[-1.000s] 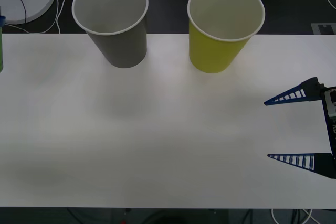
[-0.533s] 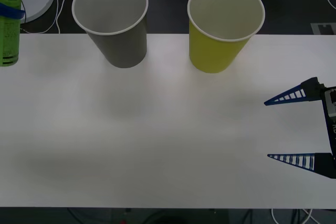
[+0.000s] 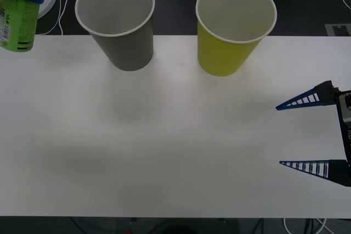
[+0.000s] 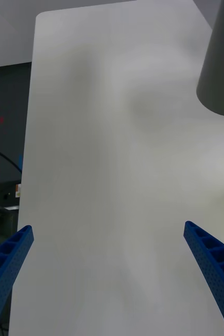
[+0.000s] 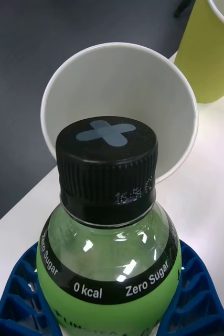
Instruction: Put the can into the green bin and the plastic bottle into the gray bin
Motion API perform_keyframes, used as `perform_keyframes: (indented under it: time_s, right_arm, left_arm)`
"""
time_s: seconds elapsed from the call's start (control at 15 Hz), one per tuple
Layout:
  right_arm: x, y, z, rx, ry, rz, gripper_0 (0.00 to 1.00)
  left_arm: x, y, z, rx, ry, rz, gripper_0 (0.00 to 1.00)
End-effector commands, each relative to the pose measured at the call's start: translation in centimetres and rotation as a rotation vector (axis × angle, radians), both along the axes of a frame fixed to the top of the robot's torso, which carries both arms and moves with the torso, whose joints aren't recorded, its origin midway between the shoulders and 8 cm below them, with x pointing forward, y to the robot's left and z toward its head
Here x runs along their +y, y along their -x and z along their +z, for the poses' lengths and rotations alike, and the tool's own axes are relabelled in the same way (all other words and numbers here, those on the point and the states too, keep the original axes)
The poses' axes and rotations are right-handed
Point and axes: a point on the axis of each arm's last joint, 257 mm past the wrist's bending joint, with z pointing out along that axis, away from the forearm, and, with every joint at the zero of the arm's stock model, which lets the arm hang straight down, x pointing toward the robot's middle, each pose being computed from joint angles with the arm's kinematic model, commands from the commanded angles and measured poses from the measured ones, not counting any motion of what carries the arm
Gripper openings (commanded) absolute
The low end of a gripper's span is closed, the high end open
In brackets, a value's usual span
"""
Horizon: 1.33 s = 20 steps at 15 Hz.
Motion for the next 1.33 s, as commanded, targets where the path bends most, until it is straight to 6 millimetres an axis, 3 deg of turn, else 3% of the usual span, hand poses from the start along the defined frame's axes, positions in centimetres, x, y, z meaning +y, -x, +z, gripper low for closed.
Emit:
perform_keyframes:
  time_s: [0.07, 0.27, 0.73, 1.33]
  right_arm:
    - [0.0, 0.0, 0.0, 0.0, 0.0, 0.0, 1.0]
    - [0.0, 0.0, 0.0, 0.0, 0.0, 0.0, 1.0]
    - [0.0, 0.0, 0.0, 0.0, 0.0, 0.0, 1.0]
    - [0.0, 0.0, 0.0, 0.0, 0.0, 0.0, 1.0]
  left_arm:
    - [-1.2, -1.1, 0.1, -0.003, -0.012, -0.009, 0.0]
    - [-2.2, -2.4, 0.8, -0.01, -0.032, -0.011, 0.0]
    - [-5.5, -5.4, 4.6, -0.056, 0.003, -0.016, 0.0]
    - [-9.4, -8.2, 5.4, -0.09, -0.047, -0.023, 0.0]
